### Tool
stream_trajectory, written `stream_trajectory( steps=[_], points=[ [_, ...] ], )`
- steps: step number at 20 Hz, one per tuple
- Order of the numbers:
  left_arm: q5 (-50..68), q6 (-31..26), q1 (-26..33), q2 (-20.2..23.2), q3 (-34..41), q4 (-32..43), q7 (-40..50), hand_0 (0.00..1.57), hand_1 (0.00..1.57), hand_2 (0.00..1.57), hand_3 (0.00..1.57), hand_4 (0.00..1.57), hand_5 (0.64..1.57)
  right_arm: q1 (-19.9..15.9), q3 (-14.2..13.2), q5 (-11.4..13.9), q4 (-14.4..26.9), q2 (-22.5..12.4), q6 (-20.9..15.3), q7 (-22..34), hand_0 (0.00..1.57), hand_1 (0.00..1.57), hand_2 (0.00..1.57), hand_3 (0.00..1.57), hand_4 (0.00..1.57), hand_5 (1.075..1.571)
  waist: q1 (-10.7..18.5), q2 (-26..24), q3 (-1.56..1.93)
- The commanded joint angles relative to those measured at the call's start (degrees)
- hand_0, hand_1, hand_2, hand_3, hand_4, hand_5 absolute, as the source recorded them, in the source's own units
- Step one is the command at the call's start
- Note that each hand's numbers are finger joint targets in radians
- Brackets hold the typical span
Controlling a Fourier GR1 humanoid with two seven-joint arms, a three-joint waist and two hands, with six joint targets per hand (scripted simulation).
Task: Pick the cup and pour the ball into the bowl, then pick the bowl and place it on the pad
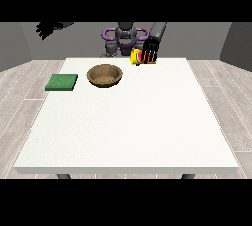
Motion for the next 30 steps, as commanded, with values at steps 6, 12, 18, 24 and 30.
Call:
stream_trajectory(
  steps=[6, 12, 18, 24, 30],
  points=[
    [-12.06, -12.86, -9.5, -7.59, -8.37, -0.24, 23.77, 0.77, 0.77, 1.57, 1.21, 1.05, 1.568, -1.25, 0.91, 0.62, 4.3, 0.66, 1.18, -0.21, 0.0, 0.0, 0.0, 0.0, 0.65, 1.564, -2.06, -1.66, -0.18],
    [-17.83, -19.29, -7.91, -7.7, -16.97, -5.11, 31.81, 0.45, 0.45, 1.56, 1.21, 0.76, 1.569, -3.61, 1.82, 1.92, 5.48, 1.68, 0.66, -2.31, 0.0, 0.0, 0.0, 0.0, 0.66, 1.561, -3.82, -0.23, -0.18],
    [-16.21, -35.59, -10.15, -7.73, -23.56, -13.24, 31.0, 0.0, 0.0, 1.13, 1.45, 0.85, 1.571, -5.92, 3.65, 2.9, 7.47, 3.0, 0.17, -1.18, 0.0, 0.0, 0.0, 0.0, 0.68, 1.562, -4.78, -1.94, -0.18],
    [-17.05, -25.11, -4.66, -5.76, -16.68, -16.18, 31.18, 0.0, 0.0, 1.19, 1.43, 0.75, 1.563, -4.91, 2.42, 2.75, 4.44, 2.7, -2.77, -0.29, 0.0, 0.0, 0.0, 0.0, 0.69, 1.563, -0.83, -0.73, -0.27],
    [-1.89, -10.45, 3.62, -4.69, -6.46, -26.33, 19.92, 1.02, 1.02, 1.55, 1.22, 1.23, 1.563, -4.53, 1.11, 2.34, 6.33, 4.09, -5.01, -0.9, 0.0, 0.0, 0.0, 0.0, 0.71, 1.57, 5.86, 4.51, -0.45]
  ],
)
